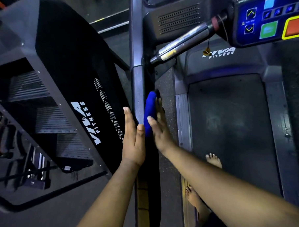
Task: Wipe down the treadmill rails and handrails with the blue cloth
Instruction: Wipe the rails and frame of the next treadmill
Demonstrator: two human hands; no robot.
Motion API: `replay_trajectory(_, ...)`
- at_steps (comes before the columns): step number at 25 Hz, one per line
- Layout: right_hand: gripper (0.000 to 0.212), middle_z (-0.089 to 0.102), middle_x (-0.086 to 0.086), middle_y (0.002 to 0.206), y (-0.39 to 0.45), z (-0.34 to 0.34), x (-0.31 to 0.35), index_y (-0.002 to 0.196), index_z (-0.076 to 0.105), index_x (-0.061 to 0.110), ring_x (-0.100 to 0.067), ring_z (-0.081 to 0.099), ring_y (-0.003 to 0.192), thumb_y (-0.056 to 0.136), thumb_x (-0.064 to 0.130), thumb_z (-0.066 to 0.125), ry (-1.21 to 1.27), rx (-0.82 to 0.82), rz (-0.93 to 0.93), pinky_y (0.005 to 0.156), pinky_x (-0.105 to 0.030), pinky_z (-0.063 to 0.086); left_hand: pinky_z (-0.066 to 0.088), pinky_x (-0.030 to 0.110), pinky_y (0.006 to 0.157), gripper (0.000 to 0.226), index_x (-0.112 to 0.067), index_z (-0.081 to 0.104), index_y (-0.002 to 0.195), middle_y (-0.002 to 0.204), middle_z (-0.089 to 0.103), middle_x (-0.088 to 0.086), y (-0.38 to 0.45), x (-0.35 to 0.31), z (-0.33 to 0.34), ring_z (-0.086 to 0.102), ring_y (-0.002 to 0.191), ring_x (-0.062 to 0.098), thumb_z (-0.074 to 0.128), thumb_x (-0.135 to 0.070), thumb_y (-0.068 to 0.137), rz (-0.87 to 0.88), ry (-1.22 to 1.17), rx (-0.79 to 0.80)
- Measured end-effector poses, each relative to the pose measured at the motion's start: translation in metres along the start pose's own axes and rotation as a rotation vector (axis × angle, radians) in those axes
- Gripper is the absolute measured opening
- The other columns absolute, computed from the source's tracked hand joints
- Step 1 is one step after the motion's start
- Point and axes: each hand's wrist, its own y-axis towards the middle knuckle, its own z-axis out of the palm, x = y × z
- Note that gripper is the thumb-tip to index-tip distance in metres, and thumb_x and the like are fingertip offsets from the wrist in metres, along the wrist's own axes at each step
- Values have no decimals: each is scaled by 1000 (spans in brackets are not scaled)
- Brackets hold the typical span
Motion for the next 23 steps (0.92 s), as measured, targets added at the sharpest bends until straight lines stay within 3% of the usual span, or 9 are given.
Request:
replay_trajectory(3, 77, 10, -10, 164, 56, -1, 27, 155, 15, 7, -23, 4, 153, 91, 45, 33, -140, -69, -45, 124, -48, 6, 4, 22, 123, 100, -10, 3, 158, 167, 0, 3, 1, 3, 1, -2, 152, 4, 15, -81, 89, -3, -4, -6)
replay_trajectory(5, 79, 13, -14, 165, 95, -4, 44, 156, 15, 10, -27, 6, 153, 89, 45, 34, -265, -102, -90, 123, -50, 8, 4, 21, 123, 101, -11, 2, 158, 167, -1, 1, 0, 3, 1, -2, 152, 4, 15, -82, 88, -9, -14, -2)
replay_trajectory(10, 61, 1, -7, 167, -10, -4, 21, 156, 27, 23, -33, 4, 153, 98, 38, 39, -467, 59, -280, 120, -56, 20, 11, 30, 125, 103, -10, 2, 158, 167, 2, 6, -2, 3, -1, 4, 154, 11, 18, -82, 87, 14, -122, -41)
replay_trajectory(12, 62, 0, -5, 167, -4, -12, 25, 155, 29, 26, -35, 1, 152, 95, 43, 37, -571, 129, -357, 117, -59, 24, 10, 29, 125, 102, -9, 4, 158, 167, 2, 5, -5, 3, -2, 4, 153, 9, 20, -81, 88, 13, -158, -64)
replay_trajectory(15, 64, 0, 4, 166, 79, -12, 65, 151, 34, 34, -34, -6, 151, 89, 42, 46, -783, 126, -280, 105, -73, 30, 5, 25, 124, 94, -6, 7, 157, 167, 3, 5, -16, 5, -1, 2, 153, 8, 20, -74, 93, -16, -139, -121)
replay_trajectory(17, 64, 3, 6, 166, 88, -5, 76, 148, 40, 33, -33, -8, 151, 86, 38, 49, -777, 104, -198, 105, -73, 31, 4, 17, 122, 93, -5, 9, 157, 166, 3, 5, -30, 5, 0, 2, 152, 6, 20, -72, 93, -63, -149, -156)
replay_trajectory(19, 61, 15, 2, 165, 30, 4, 62, 142, 50, 29, -36, -2, 151, 82, 39, 46, -791, 87, -279, 105, -66, 36, 4, 18, 122, 101, -7, 9, 157, 165, 4, 2, -58, 13, -1, 2, 151, 2, 19, -80, 89, -71, -197, -176)
replay_trajectory(21, 55, 23, 3, 163, -58, 7, 35, 140, 53, 28, -35, 1, 152, 86, 41, 46, -784, 160, -386, 105, -62, 37, 11, 32, 125, 97, -15, 9, 157, 165, 6, -3, -95, 29, -2, 7, 152, 4, 20, -82, 88, -95, -231, -149)
replay_trajectory(23, 55, 19, 5, 164, -91, -1, 27, 144, 47, 33, -32, -3, 153, 90, 45, 42, -820, 260, -424, 107, -67, 31, 18, 43, 124, 87, -24, 8, 157, 166, 8, -8, -132, 46, -1, 13, 153, 11, 21, -79, 91, -113, -205, -105)
